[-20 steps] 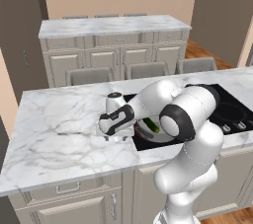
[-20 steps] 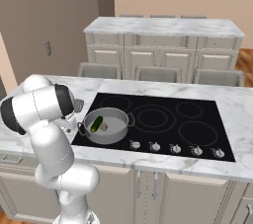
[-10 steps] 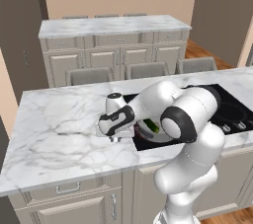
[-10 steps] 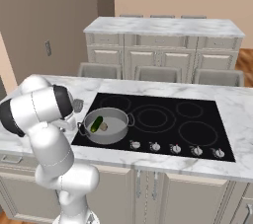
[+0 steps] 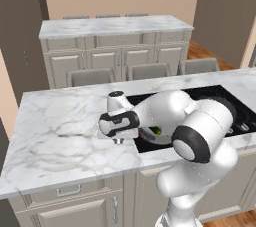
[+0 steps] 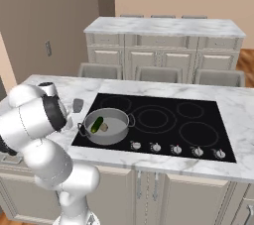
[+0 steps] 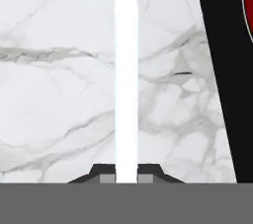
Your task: Put the cucumber and garlic in the pot. Retrieve the spatula and lightly stir the vegetables in the pot.
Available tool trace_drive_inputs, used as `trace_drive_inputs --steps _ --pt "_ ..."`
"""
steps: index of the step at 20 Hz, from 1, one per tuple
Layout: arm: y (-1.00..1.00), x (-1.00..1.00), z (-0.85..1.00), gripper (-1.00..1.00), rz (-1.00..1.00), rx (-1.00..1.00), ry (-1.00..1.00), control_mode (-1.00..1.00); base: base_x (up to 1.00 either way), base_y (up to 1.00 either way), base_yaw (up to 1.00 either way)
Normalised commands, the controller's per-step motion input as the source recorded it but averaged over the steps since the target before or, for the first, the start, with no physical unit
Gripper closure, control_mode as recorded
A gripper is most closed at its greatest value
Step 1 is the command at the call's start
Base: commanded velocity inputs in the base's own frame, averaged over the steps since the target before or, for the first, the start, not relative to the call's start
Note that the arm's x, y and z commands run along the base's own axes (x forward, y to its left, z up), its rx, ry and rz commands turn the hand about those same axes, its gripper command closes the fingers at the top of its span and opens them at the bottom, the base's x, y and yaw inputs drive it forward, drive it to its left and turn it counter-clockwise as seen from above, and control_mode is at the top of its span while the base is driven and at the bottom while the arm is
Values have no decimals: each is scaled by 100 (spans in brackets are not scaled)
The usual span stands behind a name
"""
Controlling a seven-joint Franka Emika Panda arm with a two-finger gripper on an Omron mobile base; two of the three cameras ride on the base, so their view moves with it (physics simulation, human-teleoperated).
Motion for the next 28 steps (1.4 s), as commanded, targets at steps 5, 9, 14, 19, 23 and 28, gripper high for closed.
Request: trace_drive_inputs --steps 5,9,14,19,23,28 --pt "-3 -34 100 100 29 0 0 -100 0 0 0" --pt "-29 -32 100 100 47 -3 4 -100 0 0 0" --pt "-68 -57 86 100 35 -3 4 -100 0 0 0" --pt "-100 -18 64 100 1 0 8 -100 0 0 0" --pt "-100 0 30 100 -2 0 16 -100 0 0 0" --pt "-100 0 6 100 22 0 25 -100 0 0 0"
